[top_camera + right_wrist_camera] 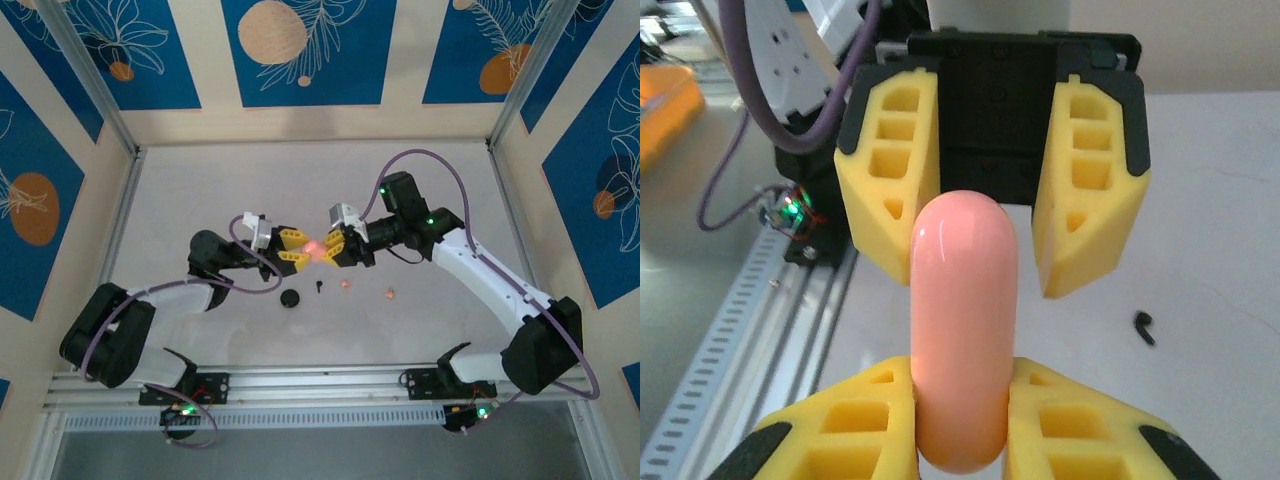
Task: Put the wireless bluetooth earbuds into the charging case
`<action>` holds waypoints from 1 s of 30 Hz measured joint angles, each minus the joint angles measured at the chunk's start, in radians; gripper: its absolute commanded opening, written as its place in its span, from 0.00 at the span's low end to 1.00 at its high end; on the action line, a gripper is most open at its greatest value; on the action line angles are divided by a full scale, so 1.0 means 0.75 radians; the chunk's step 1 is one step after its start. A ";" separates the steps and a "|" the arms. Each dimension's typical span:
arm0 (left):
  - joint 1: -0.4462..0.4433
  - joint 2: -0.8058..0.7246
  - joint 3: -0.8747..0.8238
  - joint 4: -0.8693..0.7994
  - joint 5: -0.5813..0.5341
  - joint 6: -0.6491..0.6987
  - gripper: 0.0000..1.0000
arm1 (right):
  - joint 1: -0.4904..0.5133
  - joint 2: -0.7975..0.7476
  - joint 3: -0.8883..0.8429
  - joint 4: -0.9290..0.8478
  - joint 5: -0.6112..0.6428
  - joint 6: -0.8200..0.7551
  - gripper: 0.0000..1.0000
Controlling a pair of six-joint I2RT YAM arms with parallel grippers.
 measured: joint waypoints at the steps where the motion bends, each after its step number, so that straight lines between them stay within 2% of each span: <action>1: 0.002 -0.020 -0.006 -0.057 -0.020 0.046 0.49 | 0.000 -0.014 0.000 -0.011 0.040 -0.006 0.14; 4: 0.006 -0.108 -0.012 -0.287 -0.079 0.226 0.54 | 0.007 -0.061 0.000 -0.048 0.185 -0.038 0.14; 8: 0.006 -0.264 0.001 -0.719 -0.169 0.525 0.56 | 0.049 -0.112 0.000 -0.114 0.413 -0.128 0.14; 14: -0.009 -0.354 0.067 -1.177 -0.255 0.845 0.57 | 0.132 -0.109 0.002 -0.200 0.598 -0.239 0.14; 21: -0.039 -0.354 0.097 -1.392 -0.276 0.981 0.57 | 0.229 -0.033 0.051 -0.234 0.665 -0.310 0.14; 30: -0.055 -0.354 0.106 -1.437 -0.274 1.003 0.56 | 0.287 0.039 0.073 -0.226 0.664 -0.320 0.14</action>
